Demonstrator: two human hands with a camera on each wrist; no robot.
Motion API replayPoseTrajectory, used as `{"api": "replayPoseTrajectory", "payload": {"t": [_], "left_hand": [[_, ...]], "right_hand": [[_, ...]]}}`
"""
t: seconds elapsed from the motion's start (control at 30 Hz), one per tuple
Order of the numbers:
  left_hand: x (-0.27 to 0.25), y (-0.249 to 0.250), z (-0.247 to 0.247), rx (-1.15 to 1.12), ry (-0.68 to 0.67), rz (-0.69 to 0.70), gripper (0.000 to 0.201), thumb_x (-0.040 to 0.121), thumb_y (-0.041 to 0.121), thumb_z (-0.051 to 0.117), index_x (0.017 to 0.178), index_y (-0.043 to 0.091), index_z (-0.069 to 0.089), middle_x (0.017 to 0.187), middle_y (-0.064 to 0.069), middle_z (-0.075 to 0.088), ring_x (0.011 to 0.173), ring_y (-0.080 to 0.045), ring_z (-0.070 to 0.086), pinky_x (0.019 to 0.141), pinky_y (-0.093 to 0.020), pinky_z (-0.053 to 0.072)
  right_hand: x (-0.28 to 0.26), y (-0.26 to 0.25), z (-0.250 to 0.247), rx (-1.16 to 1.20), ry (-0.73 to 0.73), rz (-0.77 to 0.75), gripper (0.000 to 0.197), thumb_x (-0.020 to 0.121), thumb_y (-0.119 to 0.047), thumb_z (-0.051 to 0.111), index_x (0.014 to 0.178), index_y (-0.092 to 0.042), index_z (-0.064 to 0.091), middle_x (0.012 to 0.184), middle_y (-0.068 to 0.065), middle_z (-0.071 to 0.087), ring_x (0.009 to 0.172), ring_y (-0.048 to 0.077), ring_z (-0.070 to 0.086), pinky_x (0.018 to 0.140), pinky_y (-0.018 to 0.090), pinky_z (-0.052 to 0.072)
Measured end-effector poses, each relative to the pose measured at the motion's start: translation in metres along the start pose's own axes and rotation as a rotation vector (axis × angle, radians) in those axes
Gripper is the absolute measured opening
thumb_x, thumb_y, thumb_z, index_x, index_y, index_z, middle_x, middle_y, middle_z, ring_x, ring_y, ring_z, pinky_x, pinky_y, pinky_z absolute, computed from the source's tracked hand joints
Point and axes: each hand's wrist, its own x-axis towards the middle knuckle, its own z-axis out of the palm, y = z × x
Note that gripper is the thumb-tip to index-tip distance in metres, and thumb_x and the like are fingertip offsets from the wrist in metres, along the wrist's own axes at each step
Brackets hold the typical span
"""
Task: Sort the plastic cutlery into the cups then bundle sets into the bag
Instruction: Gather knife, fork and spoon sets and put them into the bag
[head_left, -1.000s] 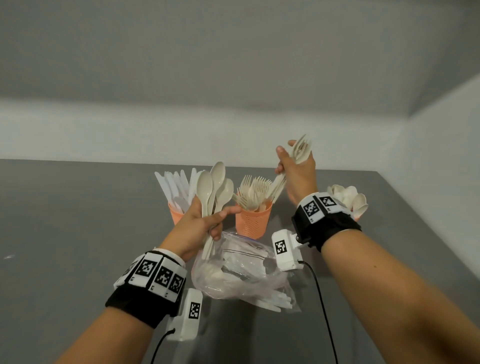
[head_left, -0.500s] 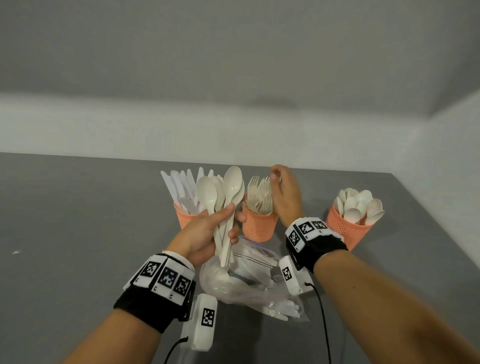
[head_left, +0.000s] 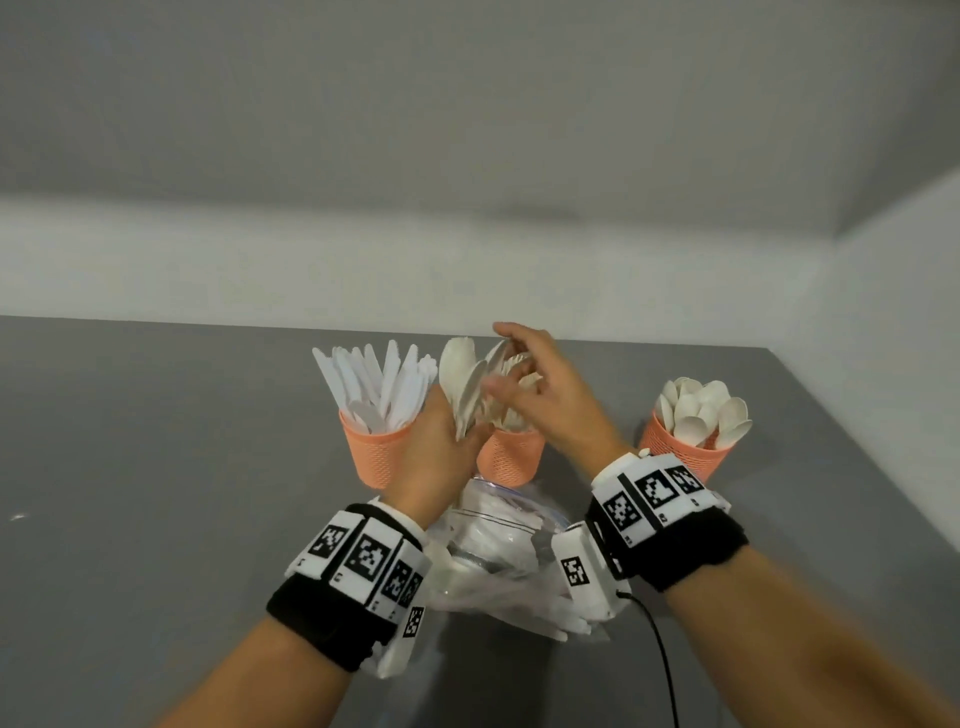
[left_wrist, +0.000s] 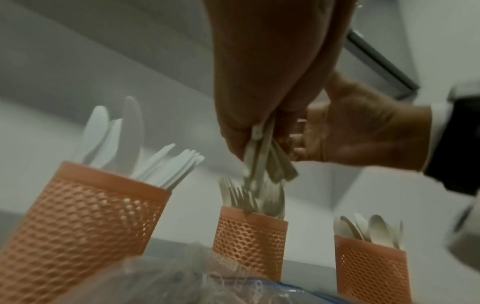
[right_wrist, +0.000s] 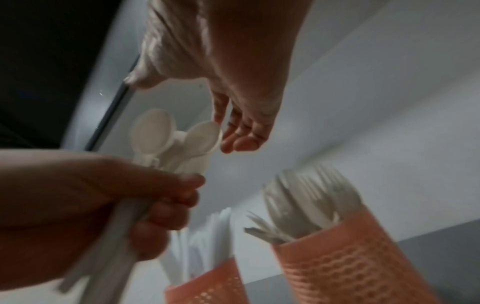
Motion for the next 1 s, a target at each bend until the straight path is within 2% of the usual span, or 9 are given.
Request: {"api": "replayPoseTrajectory", "payload": {"t": [0.1, 0.2, 0.3, 0.4, 0.47, 0.57, 0.7, 0.83, 1.0], "left_hand": [[0.002, -0.002, 0.009, 0.037, 0.08, 0.022, 0.045, 0.084, 0.014, 0.061, 0.125, 0.014, 0.043, 0.109, 0.0, 0.063, 0.099, -0.025, 0.064, 0.079, -0.037, 0.055], [-0.005, 0.004, 0.017, 0.064, 0.096, 0.083, 0.052, 0.081, 0.011, 0.068, 0.122, 0.01, 0.036, 0.11, -0.003, 0.062, 0.096, -0.017, 0.063, 0.075, -0.019, 0.052], [-0.007, 0.01, 0.029, 0.058, 0.045, 0.111, 0.058, 0.079, 0.007, 0.069, 0.127, 0.008, 0.037, 0.103, 0.003, 0.059, 0.09, -0.007, 0.06, 0.069, -0.003, 0.045], [-0.005, 0.02, 0.047, 0.172, -0.07, 0.14, 0.044, 0.079, 0.004, 0.065, 0.12, 0.008, 0.05, 0.104, -0.004, 0.064, 0.098, -0.016, 0.062, 0.076, -0.014, 0.046], [-0.008, 0.029, 0.059, 0.191, -0.24, 0.111, 0.052, 0.076, 0.0, 0.066, 0.124, 0.008, 0.048, 0.109, -0.006, 0.062, 0.105, -0.018, 0.059, 0.083, -0.016, 0.045], [-0.009, 0.04, 0.076, 0.199, -0.397, 0.14, 0.055, 0.074, 0.005, 0.07, 0.123, 0.011, 0.045, 0.101, 0.004, 0.054, 0.103, -0.015, 0.057, 0.068, -0.001, 0.04], [-0.002, 0.054, 0.1, 0.198, -0.514, 0.118, 0.068, 0.075, 0.03, 0.075, 0.131, 0.017, 0.039, 0.114, 0.011, 0.051, 0.103, -0.005, 0.049, 0.071, -0.008, 0.037], [0.02, 0.052, 0.127, 0.145, -0.503, -0.027, 0.09, 0.071, 0.036, 0.077, 0.143, 0.014, 0.028, 0.138, -0.003, 0.044, 0.116, -0.016, 0.049, 0.096, -0.028, 0.043], [0.047, 0.05, 0.167, 0.112, -0.472, -0.084, 0.101, 0.067, 0.028, 0.082, 0.144, 0.013, 0.019, 0.14, -0.005, 0.035, 0.13, -0.025, 0.039, 0.106, -0.037, 0.037]], "right_hand": [[-0.009, -0.003, 0.006, -0.059, -0.042, 0.085, 0.081, 0.068, -0.035, 0.079, 0.137, -0.031, 0.036, 0.105, -0.011, 0.048, 0.076, 0.01, 0.053, 0.079, 0.031, 0.053], [-0.013, -0.002, -0.002, 0.104, -0.003, 0.157, 0.072, 0.076, -0.019, 0.074, 0.137, -0.026, 0.037, 0.097, -0.008, 0.051, 0.084, 0.014, 0.055, 0.084, 0.049, 0.055], [-0.025, -0.001, -0.013, 0.31, -0.085, 0.236, 0.057, 0.084, -0.007, 0.064, 0.133, -0.023, 0.039, 0.103, -0.009, 0.058, 0.093, 0.005, 0.06, 0.085, 0.025, 0.055], [-0.036, 0.003, -0.017, 0.424, -0.107, 0.293, 0.041, 0.082, -0.004, 0.064, 0.119, -0.016, 0.053, 0.105, -0.002, 0.065, 0.093, 0.001, 0.064, 0.08, 0.016, 0.051], [-0.041, 0.006, -0.023, 0.48, 0.006, 0.33, 0.025, 0.081, -0.003, 0.065, 0.101, -0.019, 0.064, 0.095, 0.001, 0.068, 0.09, 0.007, 0.065, 0.082, 0.019, 0.052], [-0.045, 0.011, -0.04, 0.59, 0.186, 0.346, 0.026, 0.08, -0.003, 0.066, 0.098, -0.021, 0.063, 0.088, 0.011, 0.067, 0.091, 0.021, 0.066, 0.087, 0.034, 0.053], [-0.048, 0.01, -0.088, 0.591, 0.449, 0.217, 0.031, 0.081, -0.002, 0.065, 0.105, -0.021, 0.057, 0.065, 0.002, 0.059, 0.06, 0.014, 0.059, 0.066, 0.031, 0.053], [-0.048, 0.01, -0.157, 0.396, 0.722, 0.057, 0.047, 0.08, -0.002, 0.065, 0.115, -0.026, 0.045, 0.077, 0.007, 0.05, 0.05, 0.013, 0.05, 0.053, 0.025, 0.049], [-0.048, 0.037, -0.204, 0.082, 0.8, 0.076, 0.053, 0.077, -0.001, 0.064, 0.12, -0.023, 0.043, 0.098, -0.004, 0.047, 0.066, 0.014, 0.048, 0.062, 0.032, 0.049]]}}
